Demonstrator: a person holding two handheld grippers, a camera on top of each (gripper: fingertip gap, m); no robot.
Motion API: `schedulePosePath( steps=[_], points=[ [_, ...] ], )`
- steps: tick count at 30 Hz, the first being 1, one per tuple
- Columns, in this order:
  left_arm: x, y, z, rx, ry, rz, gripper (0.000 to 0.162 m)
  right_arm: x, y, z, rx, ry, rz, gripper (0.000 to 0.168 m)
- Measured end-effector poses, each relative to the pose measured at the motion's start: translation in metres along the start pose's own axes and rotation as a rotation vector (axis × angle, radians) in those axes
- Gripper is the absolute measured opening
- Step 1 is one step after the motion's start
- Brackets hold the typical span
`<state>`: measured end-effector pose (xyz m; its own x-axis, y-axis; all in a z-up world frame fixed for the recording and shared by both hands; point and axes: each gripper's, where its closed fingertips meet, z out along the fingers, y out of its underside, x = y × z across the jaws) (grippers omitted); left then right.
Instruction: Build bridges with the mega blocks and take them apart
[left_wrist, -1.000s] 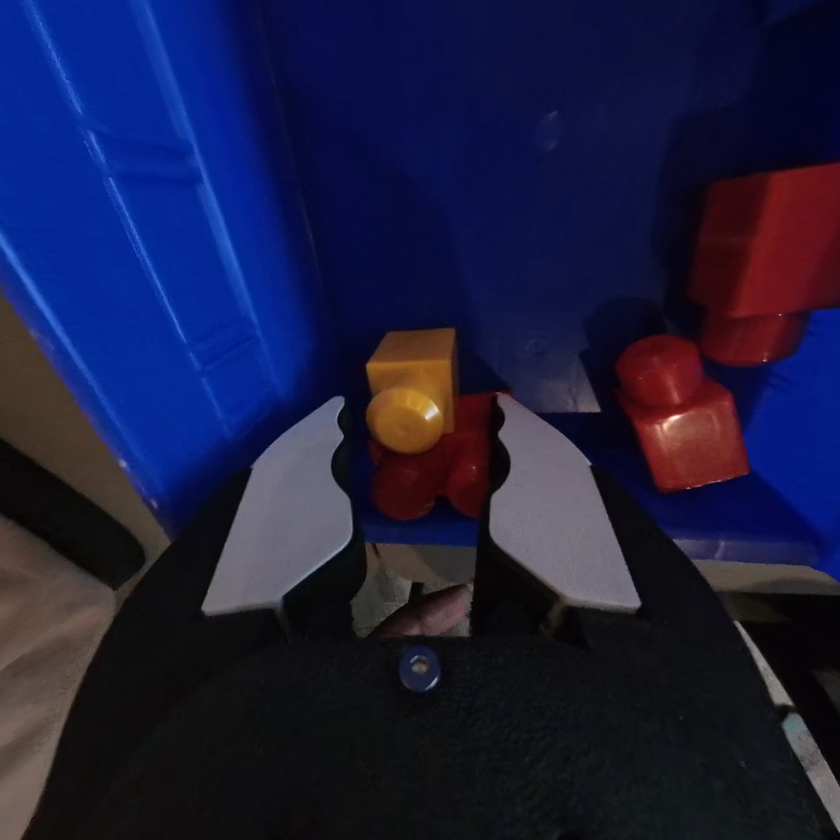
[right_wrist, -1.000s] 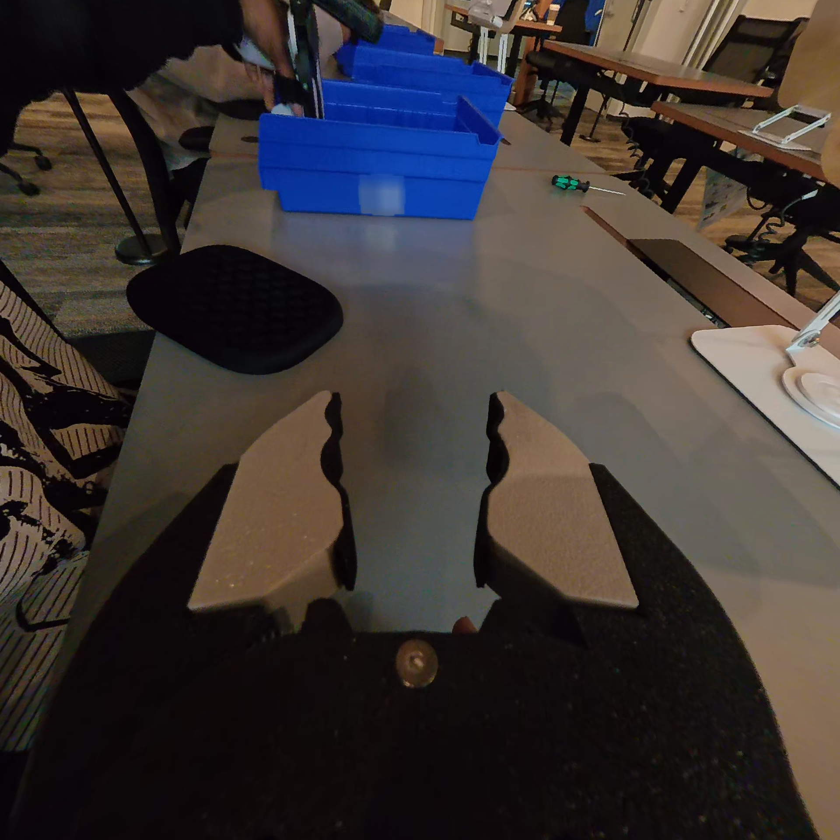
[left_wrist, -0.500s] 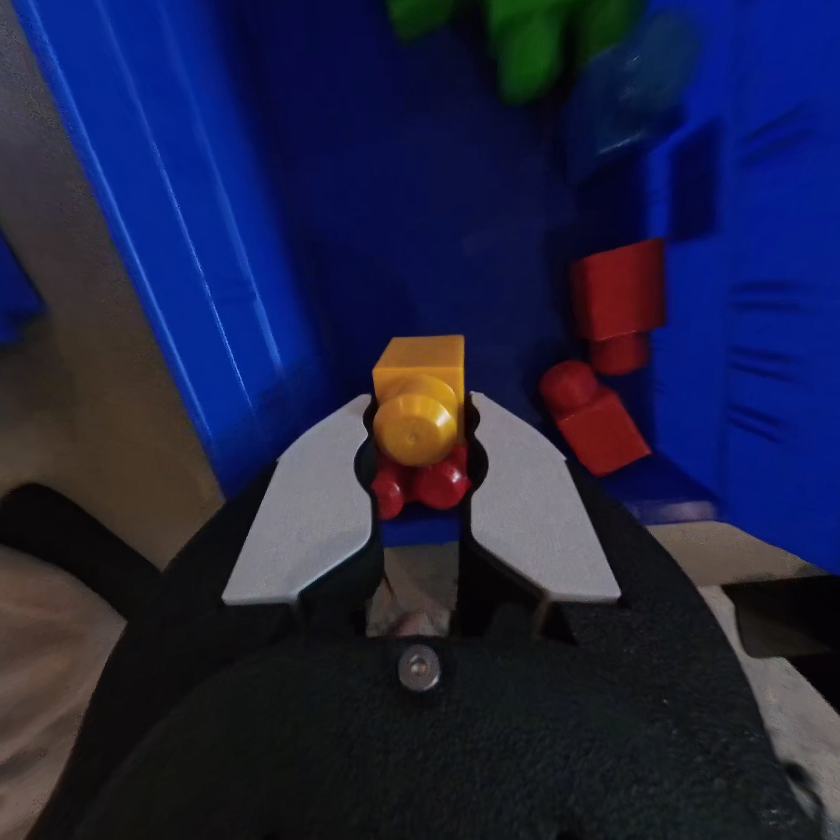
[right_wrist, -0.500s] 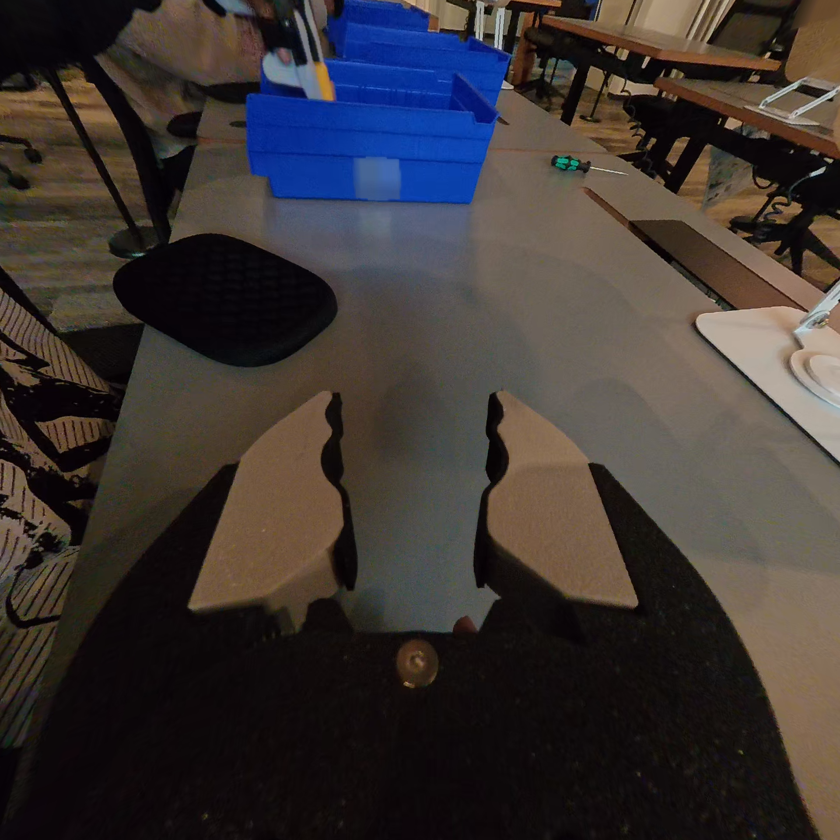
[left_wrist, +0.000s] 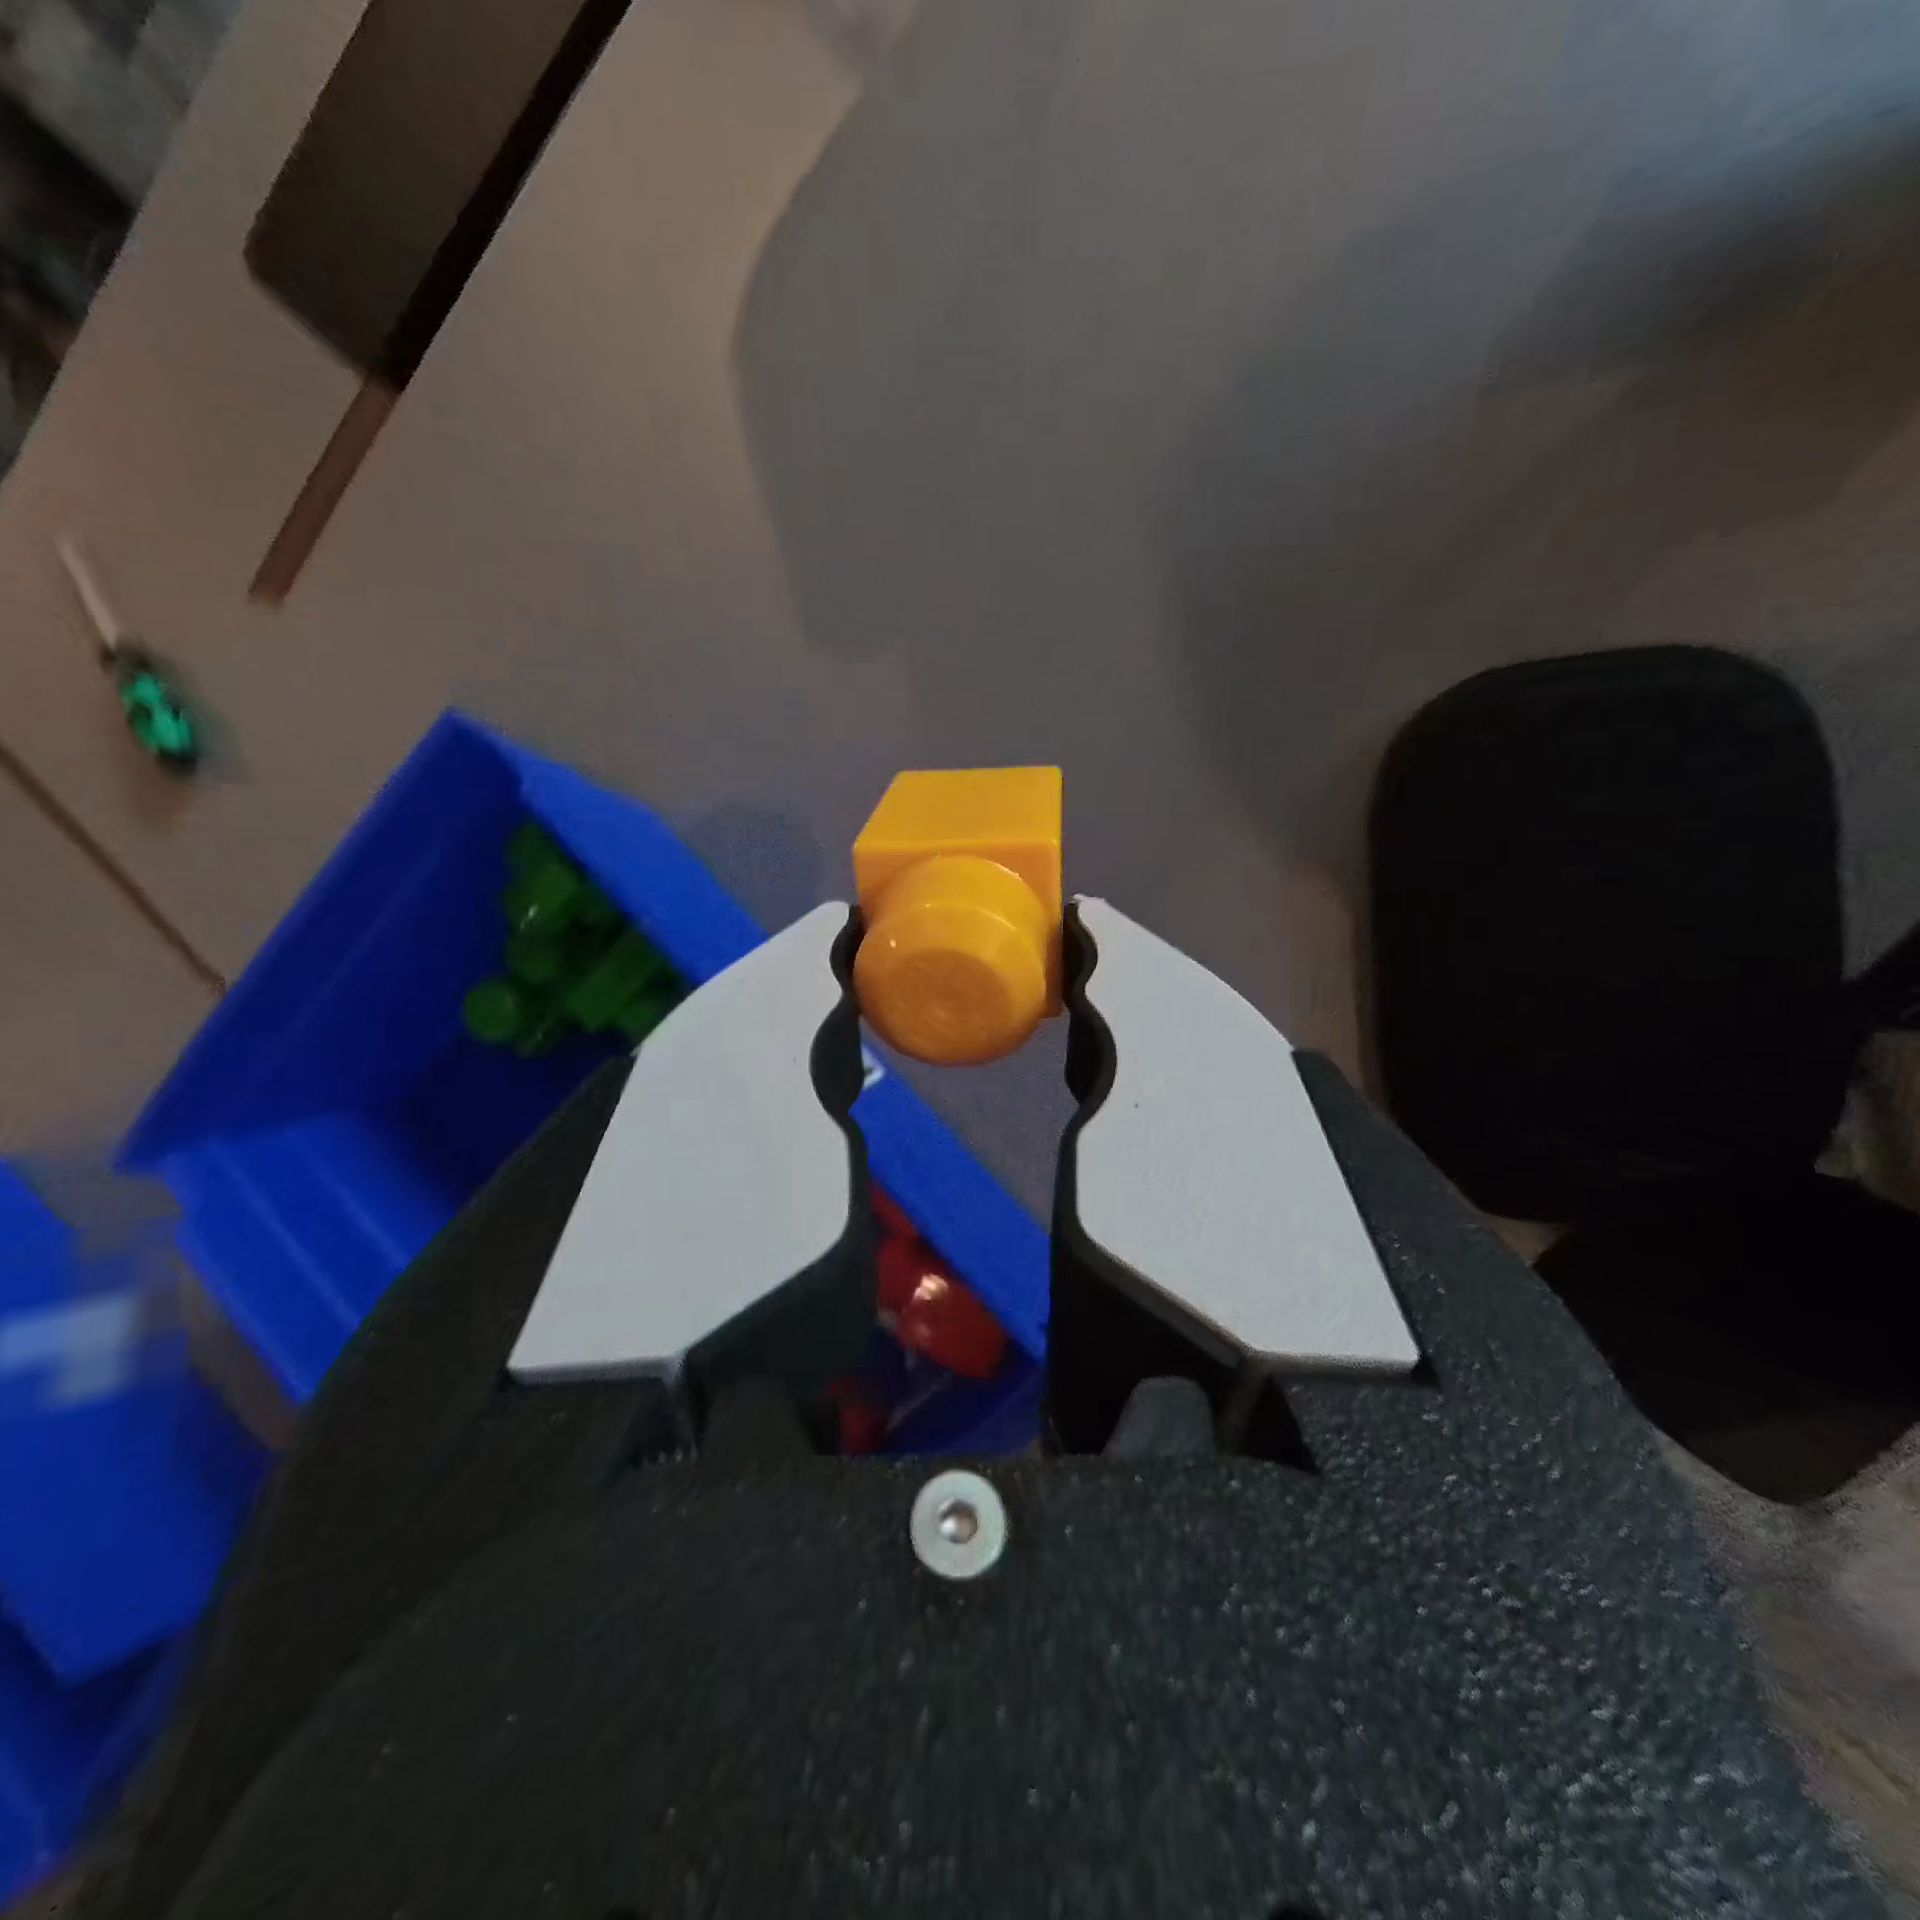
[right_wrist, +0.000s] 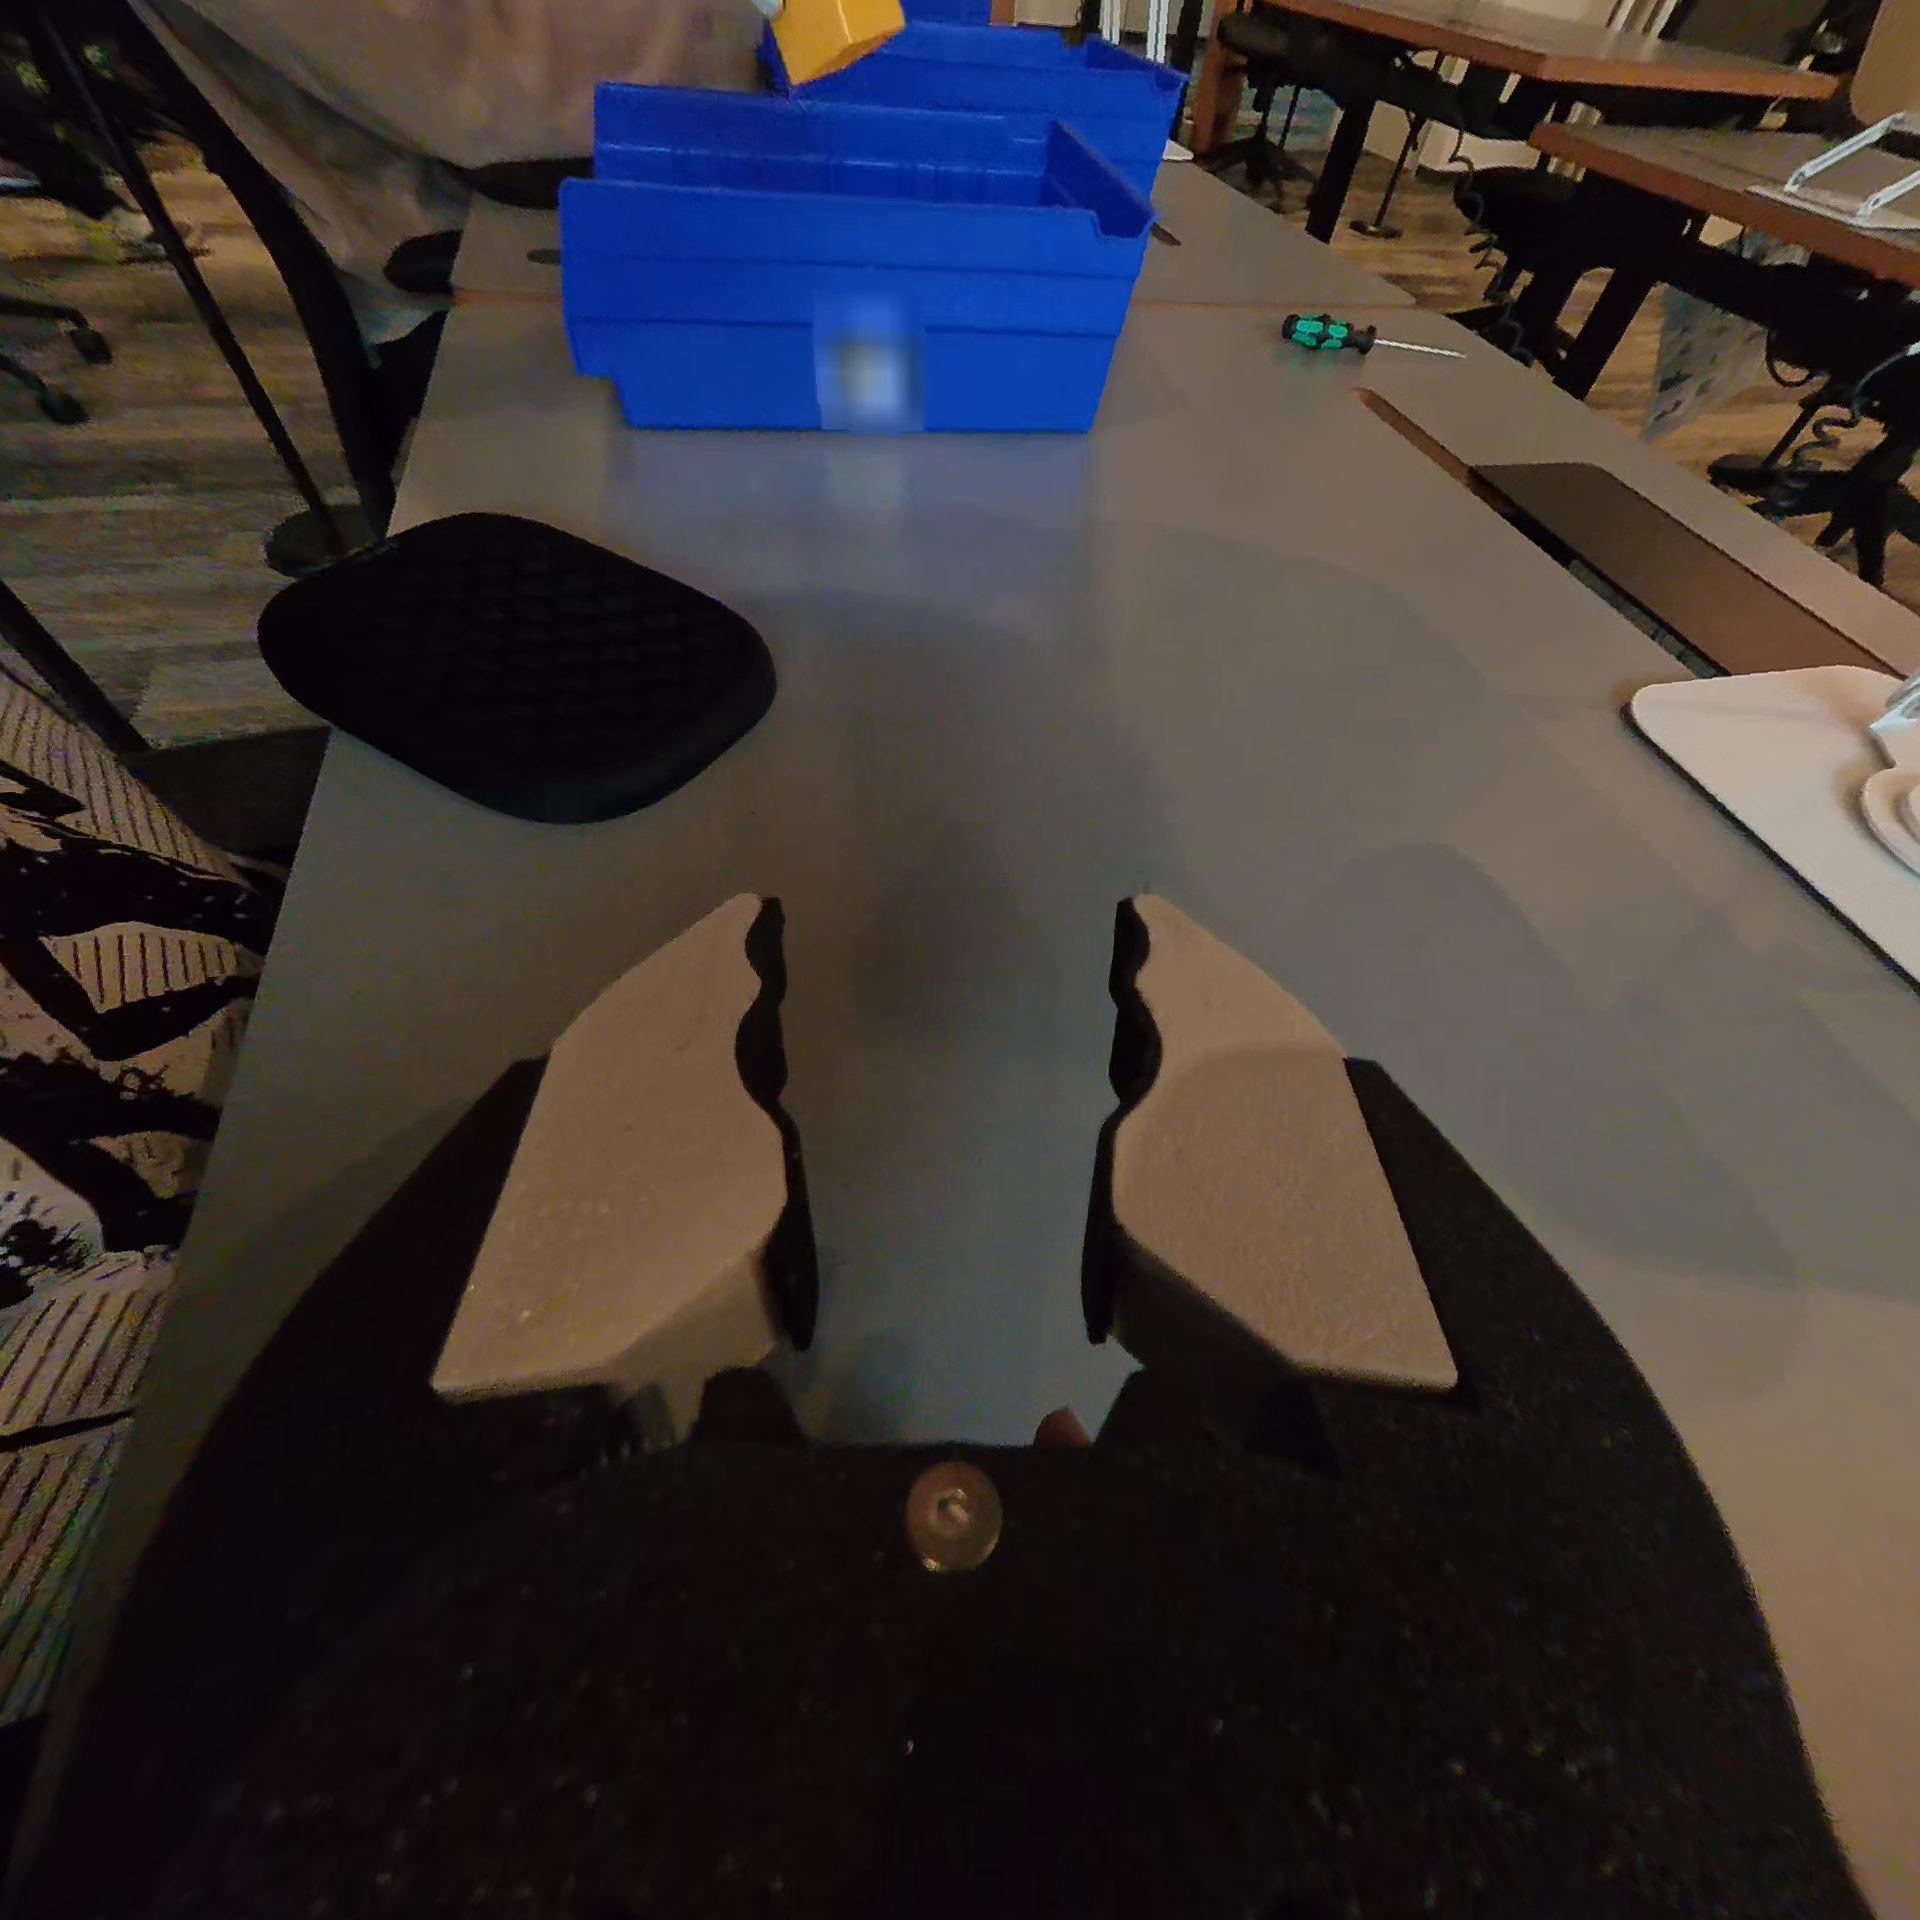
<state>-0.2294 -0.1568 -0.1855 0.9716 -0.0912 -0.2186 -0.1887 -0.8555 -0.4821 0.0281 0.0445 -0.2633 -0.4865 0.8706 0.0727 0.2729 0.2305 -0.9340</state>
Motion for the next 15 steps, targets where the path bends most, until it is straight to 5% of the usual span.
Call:
schedulePosePath(
  steps=[8, 15],
  points=[
    [0.086, -0.066, 0.036, 0.0, 0.162, 0.276, 0.036, 0.001, 0.009, 0.007, -0.028, -0.011, 0.03, 0.06],
    [0.152, -0.086, 0.083, -0.051, 0.317, 0.446, 0.036, 0.011, 0.015, 0.007, -0.029, 0.012, 0.083, 0.06]
  ],
)
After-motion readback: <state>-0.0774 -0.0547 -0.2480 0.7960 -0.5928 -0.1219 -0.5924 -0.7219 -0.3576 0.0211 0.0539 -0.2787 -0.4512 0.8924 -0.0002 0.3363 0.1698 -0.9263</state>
